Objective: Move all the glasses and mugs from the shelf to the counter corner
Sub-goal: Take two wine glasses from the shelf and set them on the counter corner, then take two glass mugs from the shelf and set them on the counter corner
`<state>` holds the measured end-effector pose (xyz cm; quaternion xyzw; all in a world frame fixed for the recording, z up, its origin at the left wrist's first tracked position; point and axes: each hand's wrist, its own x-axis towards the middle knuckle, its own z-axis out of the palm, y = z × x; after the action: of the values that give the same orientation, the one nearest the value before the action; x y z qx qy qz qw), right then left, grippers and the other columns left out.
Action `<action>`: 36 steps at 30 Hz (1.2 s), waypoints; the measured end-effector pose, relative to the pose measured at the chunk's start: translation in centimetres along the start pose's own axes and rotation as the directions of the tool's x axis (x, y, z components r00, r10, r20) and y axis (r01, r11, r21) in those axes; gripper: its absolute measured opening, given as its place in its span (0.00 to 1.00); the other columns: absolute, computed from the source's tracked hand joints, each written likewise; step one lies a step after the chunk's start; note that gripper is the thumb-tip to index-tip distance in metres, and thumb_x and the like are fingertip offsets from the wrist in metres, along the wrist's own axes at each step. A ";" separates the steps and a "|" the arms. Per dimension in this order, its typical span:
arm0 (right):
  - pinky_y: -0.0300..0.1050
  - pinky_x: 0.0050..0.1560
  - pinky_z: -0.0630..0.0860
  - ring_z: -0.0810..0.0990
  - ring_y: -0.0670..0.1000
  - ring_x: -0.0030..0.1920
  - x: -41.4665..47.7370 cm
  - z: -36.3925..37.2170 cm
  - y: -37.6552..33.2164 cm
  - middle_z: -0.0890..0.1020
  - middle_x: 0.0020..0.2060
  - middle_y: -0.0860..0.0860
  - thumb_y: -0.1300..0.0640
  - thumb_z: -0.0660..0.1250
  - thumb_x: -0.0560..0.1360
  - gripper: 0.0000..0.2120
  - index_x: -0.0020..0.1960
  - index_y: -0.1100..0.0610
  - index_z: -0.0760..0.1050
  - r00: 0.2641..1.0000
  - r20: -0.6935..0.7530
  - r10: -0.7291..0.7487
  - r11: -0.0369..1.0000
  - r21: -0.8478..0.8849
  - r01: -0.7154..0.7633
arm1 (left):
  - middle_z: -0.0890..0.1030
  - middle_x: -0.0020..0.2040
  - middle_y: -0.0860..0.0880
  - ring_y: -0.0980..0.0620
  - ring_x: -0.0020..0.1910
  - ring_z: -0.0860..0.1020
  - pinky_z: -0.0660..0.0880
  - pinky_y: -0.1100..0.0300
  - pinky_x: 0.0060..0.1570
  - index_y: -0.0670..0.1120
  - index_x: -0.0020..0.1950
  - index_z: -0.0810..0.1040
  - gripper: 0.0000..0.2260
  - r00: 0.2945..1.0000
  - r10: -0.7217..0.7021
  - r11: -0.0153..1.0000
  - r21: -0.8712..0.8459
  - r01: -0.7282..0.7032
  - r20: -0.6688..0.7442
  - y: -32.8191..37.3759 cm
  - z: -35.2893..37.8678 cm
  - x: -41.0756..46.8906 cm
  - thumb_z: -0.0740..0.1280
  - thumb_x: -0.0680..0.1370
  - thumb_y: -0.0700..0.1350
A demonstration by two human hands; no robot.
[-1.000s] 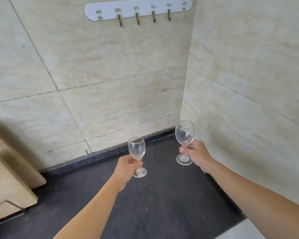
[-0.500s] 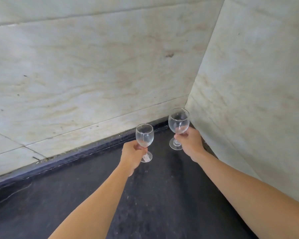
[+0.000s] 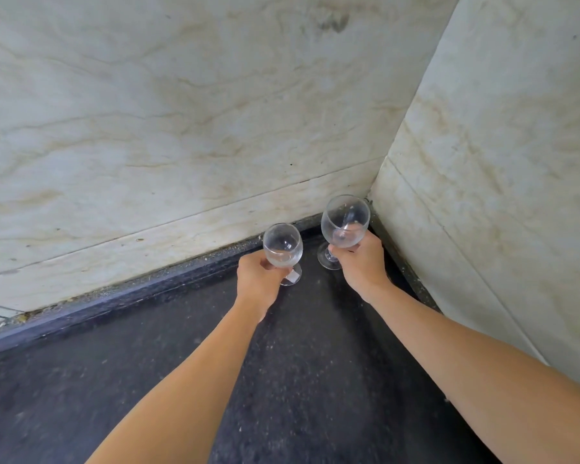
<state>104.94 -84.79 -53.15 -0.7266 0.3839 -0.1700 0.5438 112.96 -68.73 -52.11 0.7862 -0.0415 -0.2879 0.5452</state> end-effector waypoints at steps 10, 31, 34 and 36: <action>0.45 0.55 0.75 0.79 0.50 0.54 -1.1 -1.7 0.2 0.81 0.53 0.51 0.66 0.71 0.72 0.18 0.59 0.55 0.75 0.999 0.040 -0.001 0.987 -0.161 0.008 | 0.85 0.48 0.47 0.50 0.49 0.81 0.78 0.52 0.56 0.43 0.52 0.82 0.10 0.992 0.094 0.986 0.147 -0.081 -0.085 -0.2 -0.7 -1.0 0.71 0.72 0.35; 0.50 0.46 0.70 0.77 0.58 0.53 -26.8 6.1 -19.6 0.76 0.59 0.54 0.55 0.58 0.80 0.14 0.64 0.55 0.71 0.515 0.783 -0.349 0.297 -0.429 0.853 | 0.81 0.55 0.49 0.44 0.53 0.77 0.72 0.55 0.49 0.51 0.57 0.77 0.12 0.933 0.117 0.649 0.737 0.188 -0.341 -1.7 -26.4 -34.7 0.59 0.76 0.47; 0.51 0.47 0.69 0.77 0.58 0.54 -33.2 7.9 -22.2 0.75 0.59 0.54 0.55 0.58 0.80 0.14 0.64 0.55 0.71 0.350 0.848 -0.398 0.179 -0.303 0.936 | 0.81 0.56 0.48 0.43 0.54 0.77 0.73 0.53 0.52 0.50 0.57 0.78 0.12 0.863 0.111 0.684 0.668 0.293 -0.492 -2.7 -29.1 -42.6 0.61 0.76 0.47; 0.52 0.49 0.71 0.76 0.58 0.55 -38.0 9.1 -23.7 0.75 0.60 0.55 0.55 0.58 0.80 0.14 0.64 0.55 0.71 0.241 0.872 -0.427 0.120 -0.209 0.971 | 0.81 0.55 0.48 0.43 0.54 0.77 0.73 0.53 0.51 0.51 0.57 0.78 0.12 0.807 0.096 0.686 0.626 0.371 -0.583 -3.6 -30.8 -48.3 0.61 0.76 0.47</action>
<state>95.25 -47.92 -28.02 -0.9676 -0.2298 0.0008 0.1048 87.21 -23.28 -28.24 0.9835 0.0783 -0.0406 0.1577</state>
